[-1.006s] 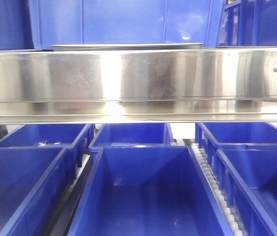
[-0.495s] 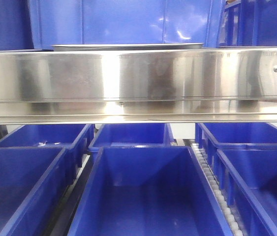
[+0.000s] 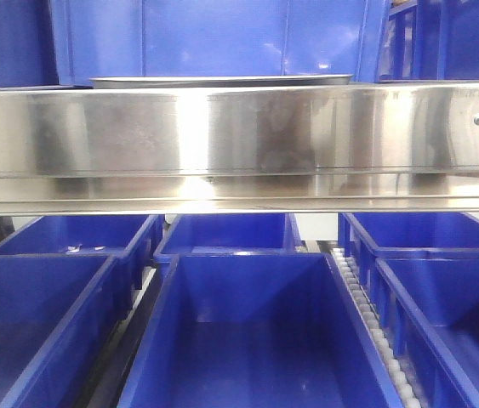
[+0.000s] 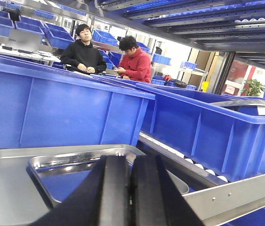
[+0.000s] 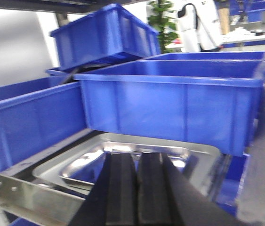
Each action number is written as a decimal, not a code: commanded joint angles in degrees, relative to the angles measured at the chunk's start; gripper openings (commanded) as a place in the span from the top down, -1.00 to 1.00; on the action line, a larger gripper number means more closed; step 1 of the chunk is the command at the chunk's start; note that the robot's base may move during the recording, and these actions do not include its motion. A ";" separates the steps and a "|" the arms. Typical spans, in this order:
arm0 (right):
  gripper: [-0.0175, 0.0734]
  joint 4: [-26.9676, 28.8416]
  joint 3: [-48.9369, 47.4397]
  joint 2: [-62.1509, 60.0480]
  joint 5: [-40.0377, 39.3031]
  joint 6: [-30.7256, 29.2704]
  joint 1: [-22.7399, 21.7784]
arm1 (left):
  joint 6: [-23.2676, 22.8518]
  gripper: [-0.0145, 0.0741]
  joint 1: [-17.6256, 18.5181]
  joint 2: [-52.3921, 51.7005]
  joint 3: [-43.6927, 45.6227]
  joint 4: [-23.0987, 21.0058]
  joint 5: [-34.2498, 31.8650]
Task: Stack silver trays without gaps
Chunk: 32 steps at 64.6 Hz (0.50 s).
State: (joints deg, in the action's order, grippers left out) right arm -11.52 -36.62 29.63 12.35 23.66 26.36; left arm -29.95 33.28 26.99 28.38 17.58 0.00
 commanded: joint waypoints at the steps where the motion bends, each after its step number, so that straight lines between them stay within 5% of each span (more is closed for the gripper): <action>1: 0.79 0.67 2.52 -1.09 -3.59 -0.37 -1.12 | -0.03 0.70 0.03 -0.29 0.02 0.15 -0.77; 22: 0.79 10.83 21.93 -14.83 -6.36 -6.25 -14.84 | -0.03 0.70 0.03 -0.29 0.02 0.15 -0.77; 32: 0.79 16.35 29.62 -23.29 -6.36 -18.14 -22.81 | -0.03 0.70 0.03 -0.29 0.02 0.15 -0.77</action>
State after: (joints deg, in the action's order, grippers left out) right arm 1.61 -9.91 9.93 6.83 12.56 6.70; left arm -29.95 33.28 26.99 28.38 17.58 0.00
